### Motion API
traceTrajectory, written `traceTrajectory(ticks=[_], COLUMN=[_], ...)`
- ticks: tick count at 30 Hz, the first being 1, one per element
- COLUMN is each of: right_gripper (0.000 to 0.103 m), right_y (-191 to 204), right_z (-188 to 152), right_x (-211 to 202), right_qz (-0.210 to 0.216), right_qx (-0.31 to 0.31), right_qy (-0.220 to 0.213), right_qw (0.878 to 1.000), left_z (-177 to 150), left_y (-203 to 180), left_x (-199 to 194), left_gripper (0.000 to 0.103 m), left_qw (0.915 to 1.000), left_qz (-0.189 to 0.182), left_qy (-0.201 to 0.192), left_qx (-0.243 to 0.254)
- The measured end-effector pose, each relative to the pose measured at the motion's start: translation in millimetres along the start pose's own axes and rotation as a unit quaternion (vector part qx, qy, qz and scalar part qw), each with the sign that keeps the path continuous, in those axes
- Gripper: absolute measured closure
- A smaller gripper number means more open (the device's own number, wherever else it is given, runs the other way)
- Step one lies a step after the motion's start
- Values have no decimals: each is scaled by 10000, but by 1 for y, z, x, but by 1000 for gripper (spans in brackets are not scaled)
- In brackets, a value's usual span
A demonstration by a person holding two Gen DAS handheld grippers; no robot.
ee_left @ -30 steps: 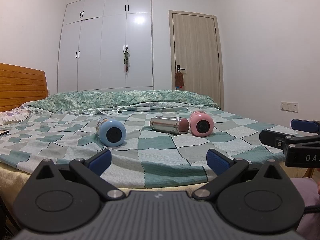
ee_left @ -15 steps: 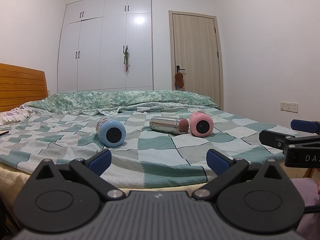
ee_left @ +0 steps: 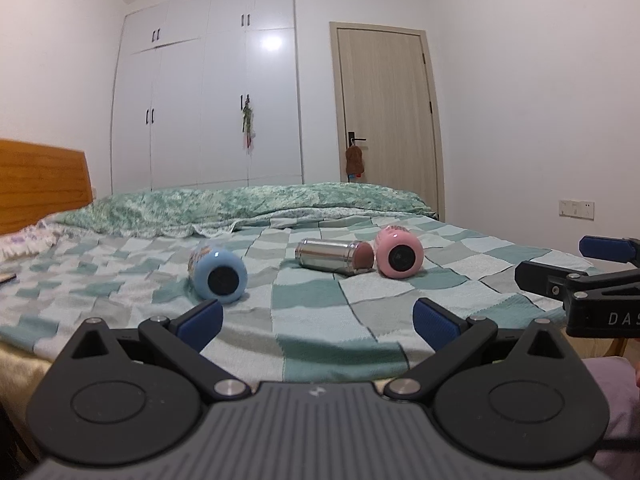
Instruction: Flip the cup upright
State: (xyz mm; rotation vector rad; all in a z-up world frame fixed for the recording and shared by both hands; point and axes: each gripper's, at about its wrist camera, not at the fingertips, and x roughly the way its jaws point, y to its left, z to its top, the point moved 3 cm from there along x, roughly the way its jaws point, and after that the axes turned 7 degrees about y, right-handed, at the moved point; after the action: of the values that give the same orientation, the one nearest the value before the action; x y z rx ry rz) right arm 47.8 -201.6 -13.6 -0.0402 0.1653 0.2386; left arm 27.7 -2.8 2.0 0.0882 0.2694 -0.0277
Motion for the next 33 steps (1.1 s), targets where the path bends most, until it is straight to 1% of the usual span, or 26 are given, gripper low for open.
traceTrajectory(ticks=[2,6,10,15,17,23,28,29,33], right_gripper=[0,0,0,0,0,0,0,0,0], right_y=[-6,-17,-33,-58,-68,-99,-123,-129,-149], right_z=[9,20,32,49,56,75,86,88,93], right_x=[0,9,25,57,72,124,173,183,225], right_qz=[-31,-113,-191,-265,-296,-306,-384,-401,-423], right_qx=[30,62,86,148,152,272,316,319,225], right_qy=[-1,0,6,54,76,286,632,698,1028], right_qw=[10000,9999,9998,9995,9994,9988,9968,9962,9935], left_z=[8,29,52,84,96,130,150,152,159], left_y=[-4,-13,-20,-37,-43,-60,-75,-78,-86], left_x=[2,20,47,87,105,166,221,232,285], left_gripper=[0,0,0,0,0,0,0,0,0], left_qw=[10000,9998,9992,9980,9971,9917,9873,9860,9770], left_qz=[-46,-183,-311,-466,-492,-750,-758,-778,-815], left_qy=[-26,92,240,381,512,992,1321,1401,1928], left_qx=[64,82,43,199,266,336,450,454,397])
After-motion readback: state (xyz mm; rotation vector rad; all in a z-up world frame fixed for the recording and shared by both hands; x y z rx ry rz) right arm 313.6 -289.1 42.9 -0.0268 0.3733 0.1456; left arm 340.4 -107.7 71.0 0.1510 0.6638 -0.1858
